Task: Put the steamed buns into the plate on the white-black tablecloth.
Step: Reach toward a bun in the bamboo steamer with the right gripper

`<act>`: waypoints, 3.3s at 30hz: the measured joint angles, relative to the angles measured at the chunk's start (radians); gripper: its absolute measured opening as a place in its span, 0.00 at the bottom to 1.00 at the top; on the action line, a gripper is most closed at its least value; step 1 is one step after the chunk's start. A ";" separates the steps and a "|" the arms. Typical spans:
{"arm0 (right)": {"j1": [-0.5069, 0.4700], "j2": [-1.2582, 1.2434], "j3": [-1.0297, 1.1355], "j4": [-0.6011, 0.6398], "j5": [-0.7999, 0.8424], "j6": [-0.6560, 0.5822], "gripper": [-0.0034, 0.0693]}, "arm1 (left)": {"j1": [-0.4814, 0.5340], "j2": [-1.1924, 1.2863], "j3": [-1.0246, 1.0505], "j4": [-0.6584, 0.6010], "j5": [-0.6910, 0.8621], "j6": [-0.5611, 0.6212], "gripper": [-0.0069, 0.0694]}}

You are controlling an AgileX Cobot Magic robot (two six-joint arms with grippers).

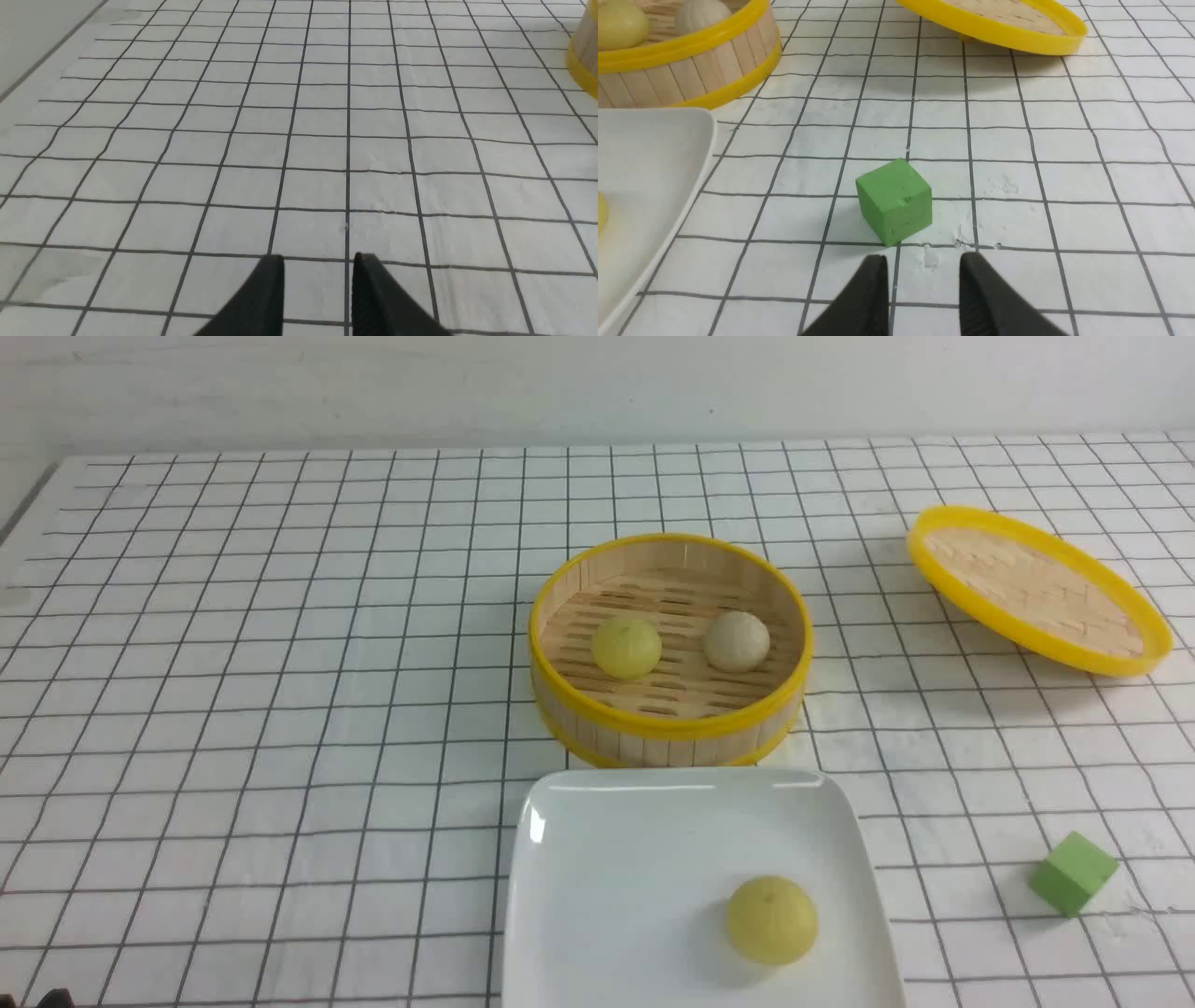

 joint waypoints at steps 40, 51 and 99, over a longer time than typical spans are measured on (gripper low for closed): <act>0.000 0.000 0.008 0.302 -0.015 0.188 0.38 | 0.000 0.000 0.001 -0.502 -0.042 -0.434 0.41; 0.000 0.000 0.009 0.666 -0.061 0.333 0.38 | 0.000 0.000 0.001 -0.874 -0.159 -0.734 0.41; 0.415 2.098 -1.715 -0.139 0.250 0.088 0.66 | 0.000 1.070 -0.659 -0.652 0.487 0.177 0.13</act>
